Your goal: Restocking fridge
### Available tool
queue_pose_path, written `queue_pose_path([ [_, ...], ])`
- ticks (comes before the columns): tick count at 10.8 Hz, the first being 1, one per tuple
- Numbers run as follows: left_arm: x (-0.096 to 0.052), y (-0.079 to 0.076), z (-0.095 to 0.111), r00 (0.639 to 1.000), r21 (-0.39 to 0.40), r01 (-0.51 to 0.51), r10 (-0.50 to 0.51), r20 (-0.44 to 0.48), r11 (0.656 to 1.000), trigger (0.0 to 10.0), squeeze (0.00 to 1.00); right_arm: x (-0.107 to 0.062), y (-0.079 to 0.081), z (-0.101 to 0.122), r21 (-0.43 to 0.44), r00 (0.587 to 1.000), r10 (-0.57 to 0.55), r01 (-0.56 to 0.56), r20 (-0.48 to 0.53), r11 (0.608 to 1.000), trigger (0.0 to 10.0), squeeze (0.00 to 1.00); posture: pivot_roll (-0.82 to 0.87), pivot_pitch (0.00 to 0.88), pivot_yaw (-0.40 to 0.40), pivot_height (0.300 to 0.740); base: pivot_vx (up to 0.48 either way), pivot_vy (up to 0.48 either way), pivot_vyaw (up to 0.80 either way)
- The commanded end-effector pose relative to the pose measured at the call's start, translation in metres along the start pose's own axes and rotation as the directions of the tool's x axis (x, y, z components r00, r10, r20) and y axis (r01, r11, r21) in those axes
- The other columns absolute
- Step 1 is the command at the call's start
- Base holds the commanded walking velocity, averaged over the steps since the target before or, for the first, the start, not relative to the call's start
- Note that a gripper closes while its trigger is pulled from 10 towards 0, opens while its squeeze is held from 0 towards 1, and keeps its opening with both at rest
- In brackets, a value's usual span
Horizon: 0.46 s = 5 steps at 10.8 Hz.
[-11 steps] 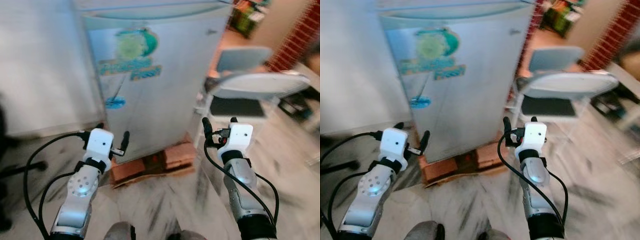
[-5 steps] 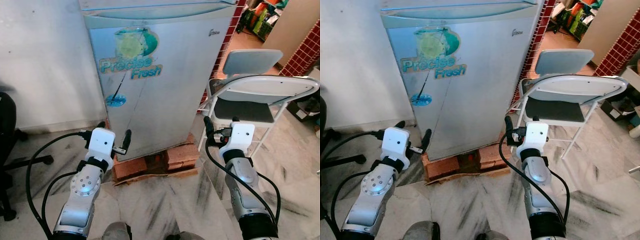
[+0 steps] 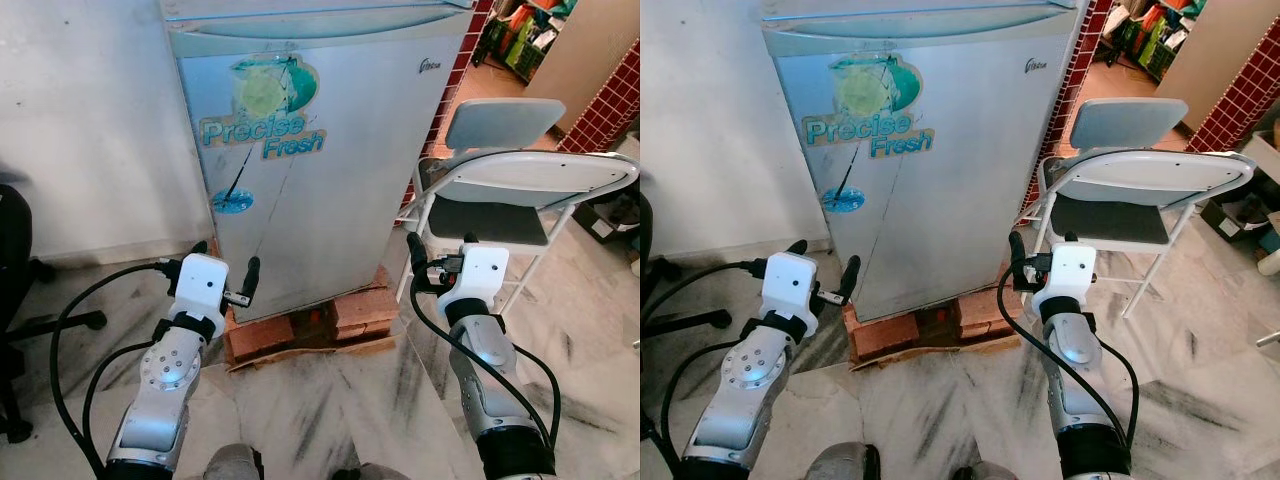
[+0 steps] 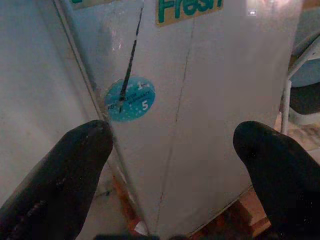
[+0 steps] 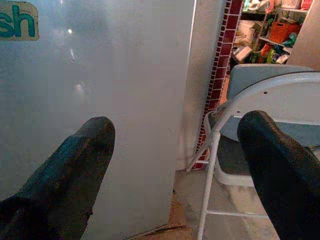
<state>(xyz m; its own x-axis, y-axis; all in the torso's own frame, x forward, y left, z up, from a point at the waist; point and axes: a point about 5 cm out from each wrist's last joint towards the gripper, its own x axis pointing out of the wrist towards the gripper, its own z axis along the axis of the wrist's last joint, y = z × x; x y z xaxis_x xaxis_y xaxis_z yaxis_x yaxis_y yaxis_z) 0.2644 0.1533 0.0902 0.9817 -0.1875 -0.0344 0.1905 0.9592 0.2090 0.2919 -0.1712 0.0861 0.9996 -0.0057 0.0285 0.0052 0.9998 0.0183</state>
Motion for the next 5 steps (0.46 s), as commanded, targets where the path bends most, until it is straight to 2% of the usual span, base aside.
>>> queue_pose_path([
  [1, 0.0017, -0.0015, 0.0017, 1.0, 0.009, 0.002, -0.002, 0.01, 1.0, 10.0, 0.0, 0.0018, -0.0022, 0.0018, -0.006, 1.0, -0.002, 0.002, 0.006, 1.0, 10.0, 0.0, 0.16, 0.035, -0.081, 0.74, 0.0, 0.0, 0.0],
  [5, 0.0032, -0.002, 0.0019, 1.0, 0.012, 0.003, -0.003, 0.012, 1.0, 10.0, 0.0, 0.0024, -0.0025, 0.0023, -0.005, 1.0, -0.004, 0.004, 0.008, 1.0, 10.0, 0.0, 0.16, 0.032, -0.081, 0.74, 0.0, 0.0, 0.0],
])
